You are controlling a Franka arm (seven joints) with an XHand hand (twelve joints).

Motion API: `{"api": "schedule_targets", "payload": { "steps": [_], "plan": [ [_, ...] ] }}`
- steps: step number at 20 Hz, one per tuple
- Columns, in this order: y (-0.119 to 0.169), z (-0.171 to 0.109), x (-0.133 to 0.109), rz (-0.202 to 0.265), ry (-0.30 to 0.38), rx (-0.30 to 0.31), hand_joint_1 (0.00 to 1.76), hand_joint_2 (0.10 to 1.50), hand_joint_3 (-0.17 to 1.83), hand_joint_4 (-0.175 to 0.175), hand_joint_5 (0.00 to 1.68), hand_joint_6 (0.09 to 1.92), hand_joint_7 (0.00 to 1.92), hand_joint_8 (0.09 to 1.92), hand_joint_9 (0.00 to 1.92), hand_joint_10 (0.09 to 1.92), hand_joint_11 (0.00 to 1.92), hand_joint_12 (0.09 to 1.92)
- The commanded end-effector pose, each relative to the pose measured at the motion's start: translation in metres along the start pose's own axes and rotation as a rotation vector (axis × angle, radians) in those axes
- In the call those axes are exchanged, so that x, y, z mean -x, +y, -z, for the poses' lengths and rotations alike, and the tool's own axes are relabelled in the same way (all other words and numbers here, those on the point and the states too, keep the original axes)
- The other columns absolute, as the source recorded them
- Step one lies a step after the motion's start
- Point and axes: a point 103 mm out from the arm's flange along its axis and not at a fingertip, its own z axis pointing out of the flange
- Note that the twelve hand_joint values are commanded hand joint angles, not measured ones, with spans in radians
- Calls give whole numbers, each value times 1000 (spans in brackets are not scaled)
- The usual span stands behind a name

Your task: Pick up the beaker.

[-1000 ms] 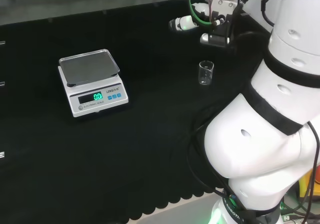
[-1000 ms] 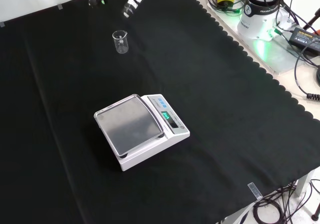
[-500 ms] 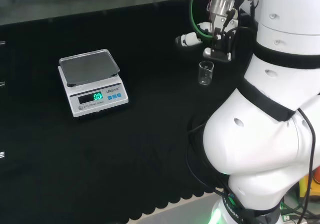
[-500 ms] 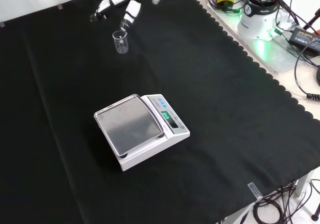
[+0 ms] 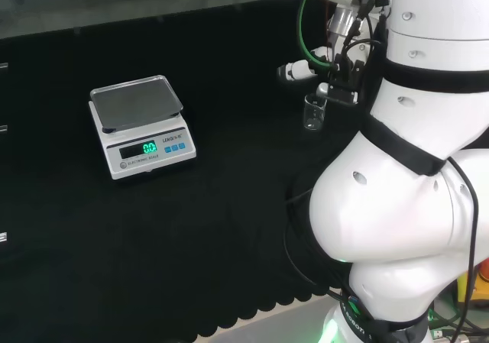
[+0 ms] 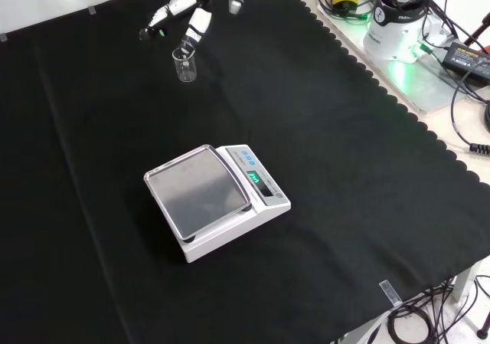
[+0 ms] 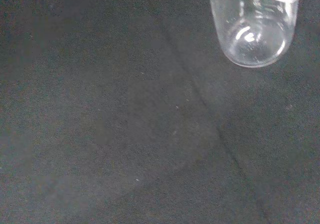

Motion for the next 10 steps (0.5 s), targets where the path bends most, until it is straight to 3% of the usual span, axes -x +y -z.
{"api": "schedule_targets", "payload": {
  "steps": [1,10],
  "plan": [
    [4,-9,8,-10,16,-22,265,940,-30,-70,107,87,0,526,0,425,0,1369],
    [9,-29,13,-22,14,-64,266,940,-29,-70,109,87,0,530,0,418,0,1363]
  ]
}}
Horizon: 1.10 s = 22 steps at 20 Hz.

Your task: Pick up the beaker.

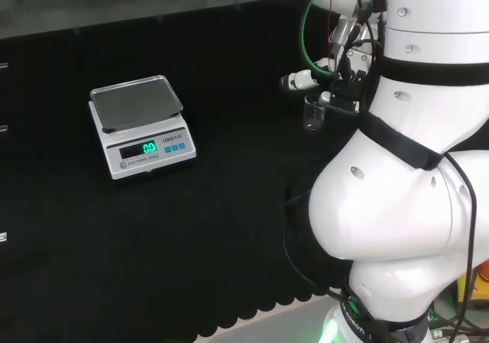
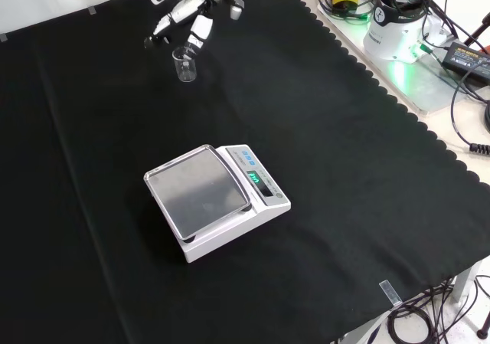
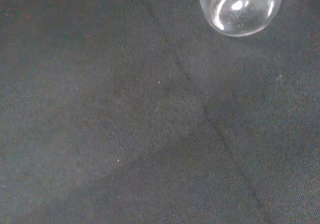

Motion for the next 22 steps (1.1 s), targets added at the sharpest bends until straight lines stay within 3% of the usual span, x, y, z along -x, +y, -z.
{"api": "schedule_targets", "payload": {
  "steps": [1,8,13,17,22],
  "plan": [
    [5,-11,3,-10,-4,-23,266,939,-29,-70,110,87,0,530,0,418,0,1362],
    [8,-23,4,-33,-52,-30,386,936,-29,-70,112,87,0,543,0,434,0,1365],
    [8,-27,6,-54,-100,-16,554,924,-34,-76,137,87,19,758,6,805,84,1446],
    [8,-26,6,-64,-128,-4,629,920,-41,-87,174,87,82,829,125,900,271,1388],
    [9,-26,3,-70,-150,16,735,929,-65,-103,247,87,222,842,447,811,545,1273]
  ]
}}
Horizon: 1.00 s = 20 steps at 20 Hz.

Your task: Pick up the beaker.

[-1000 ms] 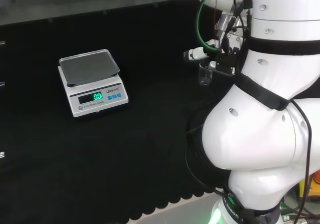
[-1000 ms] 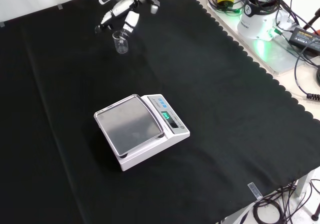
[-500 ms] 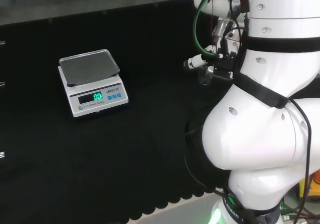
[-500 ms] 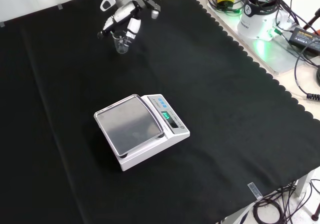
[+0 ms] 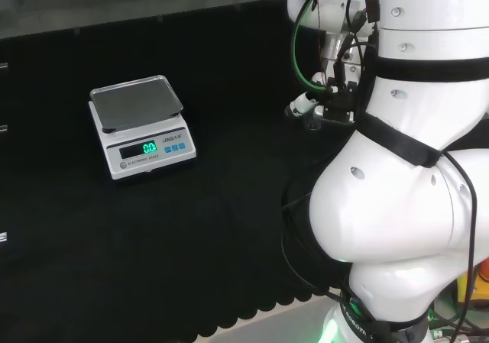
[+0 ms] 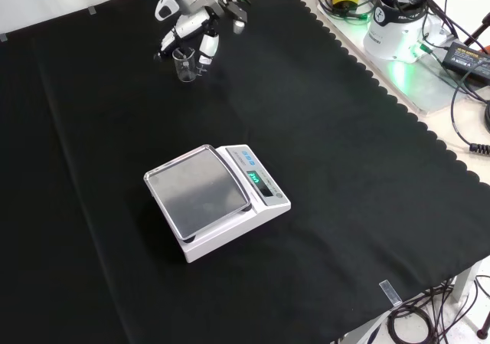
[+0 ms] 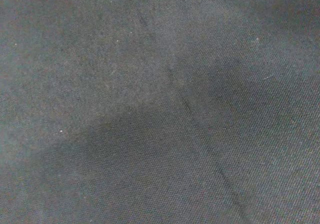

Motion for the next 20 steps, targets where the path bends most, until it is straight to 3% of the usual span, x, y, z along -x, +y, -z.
{"api": "schedule_targets", "payload": {
  "steps": [1,5,12,14,17,20],
  "plan": [
    [1,0,-3,-7,-27,18,770,937,-70,-109,272,87,264,850,538,787,646,1220],
    [3,0,-6,-3,-43,28,898,979,-106,-127,355,87,380,878,816,659,975,989],
    [4,-3,-13,-1,-51,39,1069,1068,-175,-149,475,113,545,884,1121,476,1310,738],
    [4,-3,-14,-1,-51,44,1111,1087,-175,-159,501,223,580,878,1181,422,1384,671],
    [5,2,-12,5,-42,38,1160,1113,-175,-170,461,538,630,870,1204,414,1424,617],
    [0,13,-14,11,-61,44,1179,1126,-175,-174,443,693,654,878,1201,443,1407,605]
  ]
}}
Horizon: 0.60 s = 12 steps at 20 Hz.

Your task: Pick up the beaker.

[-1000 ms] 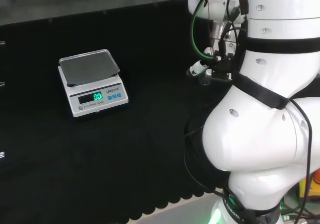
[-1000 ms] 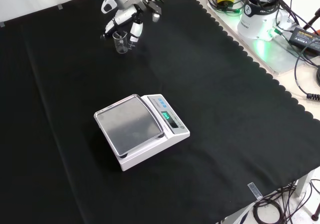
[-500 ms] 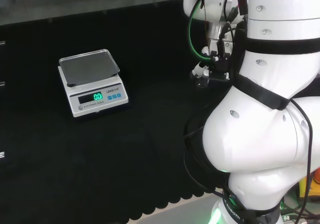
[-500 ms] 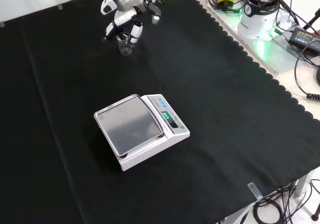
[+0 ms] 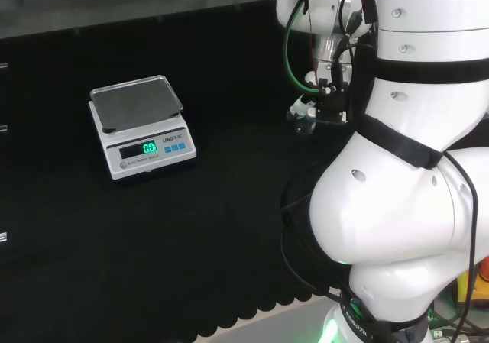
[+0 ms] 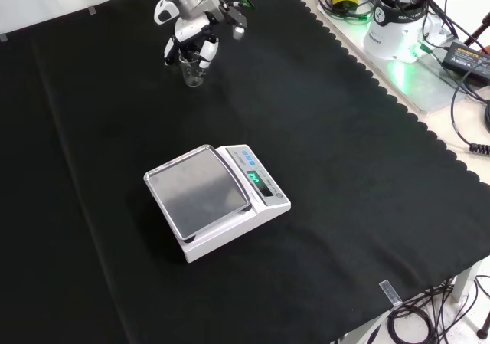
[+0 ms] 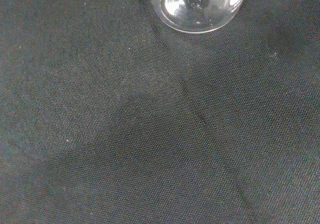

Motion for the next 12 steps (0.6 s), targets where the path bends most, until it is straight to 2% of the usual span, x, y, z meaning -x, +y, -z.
{"api": "schedule_targets", "payload": {
  "steps": [1,12],
  "plan": [
    [-6,20,-2,14,-19,8,1184,1129,-175,-175,443,713,661,881,1201,450,1397,602],
    [-48,91,-25,35,-113,88,1207,1140,-175,-175,442,797,681,914,1171,557,1344,613]
  ]
}}
